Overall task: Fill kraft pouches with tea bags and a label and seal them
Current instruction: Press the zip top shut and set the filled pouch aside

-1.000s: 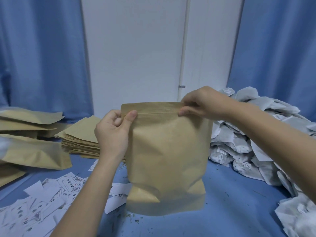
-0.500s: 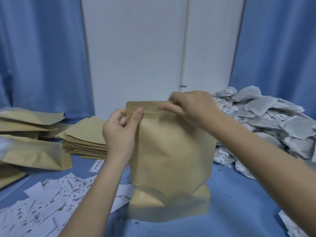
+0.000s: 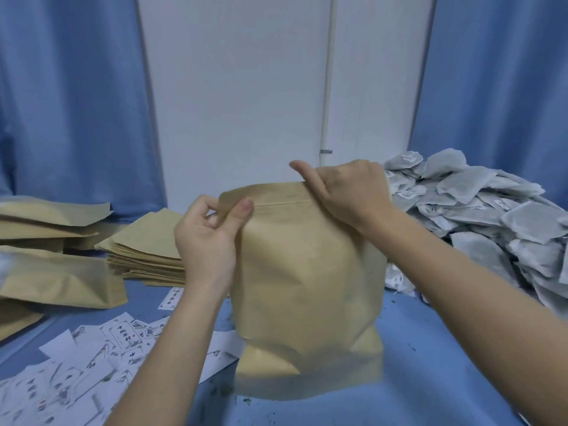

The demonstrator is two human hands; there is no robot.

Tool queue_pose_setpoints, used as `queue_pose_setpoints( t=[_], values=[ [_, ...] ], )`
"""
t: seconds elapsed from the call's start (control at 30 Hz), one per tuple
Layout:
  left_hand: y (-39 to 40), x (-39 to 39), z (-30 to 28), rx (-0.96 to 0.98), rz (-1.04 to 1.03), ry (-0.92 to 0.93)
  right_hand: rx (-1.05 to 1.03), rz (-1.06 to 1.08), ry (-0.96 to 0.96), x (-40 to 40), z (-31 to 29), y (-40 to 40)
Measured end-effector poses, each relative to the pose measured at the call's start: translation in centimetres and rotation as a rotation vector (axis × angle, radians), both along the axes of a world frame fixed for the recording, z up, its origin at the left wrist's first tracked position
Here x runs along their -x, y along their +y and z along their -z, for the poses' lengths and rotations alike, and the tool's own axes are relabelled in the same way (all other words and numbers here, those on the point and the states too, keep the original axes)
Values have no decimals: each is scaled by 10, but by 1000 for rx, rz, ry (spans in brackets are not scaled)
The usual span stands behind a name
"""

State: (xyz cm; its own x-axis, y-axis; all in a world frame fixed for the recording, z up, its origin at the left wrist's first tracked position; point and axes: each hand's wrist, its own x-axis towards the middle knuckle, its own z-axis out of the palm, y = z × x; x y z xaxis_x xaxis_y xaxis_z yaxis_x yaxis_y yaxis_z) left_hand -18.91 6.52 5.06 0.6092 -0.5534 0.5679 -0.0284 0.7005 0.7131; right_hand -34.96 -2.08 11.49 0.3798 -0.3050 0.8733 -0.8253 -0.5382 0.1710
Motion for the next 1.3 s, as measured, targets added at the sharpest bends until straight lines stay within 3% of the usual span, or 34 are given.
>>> queue_pose_setpoints(
  t=[0.27, 0.37, 0.43, 0.5, 0.6, 0.67, 0.77, 0.87, 0.97, 1.03, 1.17, 1.3],
  values=[
    [-8, -16, 8, 79, 92, -28, -113, 82, -349, 30, 0, -17],
    [-11, -26, 28, -163, 353, -159, -183, -56, -589, 32, 8, -23],
    [-9, -30, 49, -388, 467, -192, -361, -259, -796, 38, 20, -26],
    [-9, -29, 65, -458, 417, -145, -657, -435, -870, 49, 44, -24],
    [-12, -30, 69, -398, 321, 22, -1186, -685, -699, 70, 100, -21],
    [-15, -32, 65, -413, 304, 73, -1403, -793, -658, 76, 132, -17],
    [-15, -37, 53, -464, 383, 119, -1410, -816, -768, 66, 148, -12],
    [-5, -56, 39, -467, 650, 129, -1417, -937, -1024, 48, 149, -12],
    [13, -79, 44, -460, 811, 166, -1490, -1068, -1199, 16, 151, -4],
    [25, -93, 53, -387, 842, 294, -1534, -1113, -1271, -19, 146, 2],
    [45, -135, 58, -8, 654, 558, -1589, -1122, -1149, -157, 96, 14],
    [58, -186, 44, 153, 505, 696, -1800, -1167, -943, -321, 27, 63]
  ],
)
